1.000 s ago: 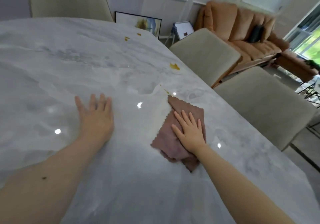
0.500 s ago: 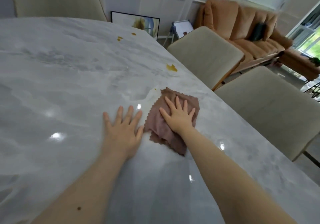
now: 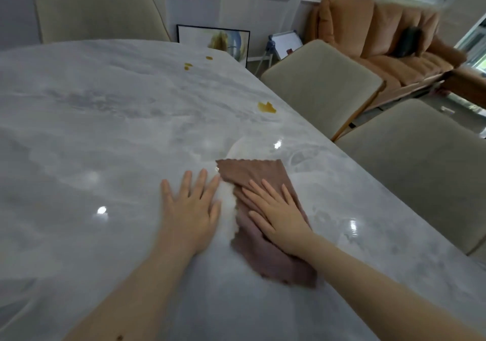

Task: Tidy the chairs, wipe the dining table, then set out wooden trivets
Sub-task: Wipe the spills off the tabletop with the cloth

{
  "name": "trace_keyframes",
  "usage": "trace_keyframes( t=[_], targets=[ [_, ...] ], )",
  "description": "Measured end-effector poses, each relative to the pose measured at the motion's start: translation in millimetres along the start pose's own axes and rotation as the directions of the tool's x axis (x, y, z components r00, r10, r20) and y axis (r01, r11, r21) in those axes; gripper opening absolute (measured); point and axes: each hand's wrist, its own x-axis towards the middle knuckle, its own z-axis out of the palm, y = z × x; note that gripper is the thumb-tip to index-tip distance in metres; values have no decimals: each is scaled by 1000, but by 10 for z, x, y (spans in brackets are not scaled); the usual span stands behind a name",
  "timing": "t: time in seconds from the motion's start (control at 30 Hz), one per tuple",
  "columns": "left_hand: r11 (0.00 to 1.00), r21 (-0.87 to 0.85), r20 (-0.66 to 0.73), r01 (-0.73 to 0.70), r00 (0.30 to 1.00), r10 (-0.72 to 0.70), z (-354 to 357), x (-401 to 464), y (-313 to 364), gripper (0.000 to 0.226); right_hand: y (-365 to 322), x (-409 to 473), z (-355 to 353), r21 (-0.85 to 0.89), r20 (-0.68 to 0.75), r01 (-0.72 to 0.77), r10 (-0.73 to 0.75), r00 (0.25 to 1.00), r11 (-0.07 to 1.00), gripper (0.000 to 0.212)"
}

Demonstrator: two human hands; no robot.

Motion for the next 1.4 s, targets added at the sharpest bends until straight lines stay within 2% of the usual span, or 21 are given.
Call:
trace_keyframes(
  t=[0.07, 0.13, 0.3, 0.37, 0.47, 0.53, 0.63, 0.73, 0.8, 0.97, 1.03, 1.1, 1.17, 1.3, 1.4],
  targets=[
    [1000, -10, 5, 3, 1000, -2, 2, -6, 1, 54, 275, -354, -58, -4, 50, -3, 3, 999, 1000, 53],
    [1000, -22, 5, 7, 1000, -7, 13, -6, 3, 55, 525, -378, -157, -2, 69, -74, 74, 995, 997, 53],
    [1000, -20, 1, 9, 1000, -9, 44, 1, -4, 56, 680, 476, -193, 29, 48, -361, 360, 932, 932, 55],
    [1000, -19, -4, 14, 1000, -14, 52, -4, -10, 57, 537, 842, -135, 29, 49, -417, 415, 908, 909, 55],
    [1000, -4, 0, 5, 1000, -5, 61, 14, -4, 58, 168, 1147, -84, 39, 39, -380, 378, 925, 924, 53],
    [1000, 5, 15, 5, 1000, -5, 59, 28, -16, 57, -116, 1110, -35, 24, 25, -258, 257, 966, 966, 51],
    [999, 30, 0, -14, 1000, 14, 46, 13, -4, 57, -360, 696, 26, 22, -17, -62, 63, 998, 998, 49],
    [1000, -10, 10, -4, 1000, 4, 39, 8, -14, 55, -266, 129, 44, 8, -9, -13, 13, 1000, 1000, 49],
    [1000, -22, 30, -3, 1000, 4, 40, 24, -23, 55, -64, -239, 16, -1, 0, -62, 62, 998, 998, 50],
    [1000, -4, 62, 4, 998, -3, 38, 19, -19, 54, 213, -810, -18, 25, -54, -341, 342, 938, 940, 47],
    [996, 81, 75, -26, 997, 20, -29, 16, 13, 54, 137, -886, 2, 68, -104, -415, 420, 902, 907, 46],
    [966, 228, 63, -120, 992, 108, -143, -19, 59, 54, -23, -934, 51, 137, -136, -465, 482, 865, 874, 45],
    [938, 285, 84, -195, 980, 179, -242, -85, 131, 50, -205, -999, 84, 214, -151, -468, 503, 851, 857, 44],
    [956, 188, 158, -223, 968, 195, -373, -395, 314, 43, -619, -1248, 45, 357, -153, -374, 449, 880, 856, 40],
    [955, 51, 124, -291, 951, 283, -411, -721, 401, 38, -974, -1505, -10, 564, -112, -346, 485, 867, 749, 35]
  ],
)
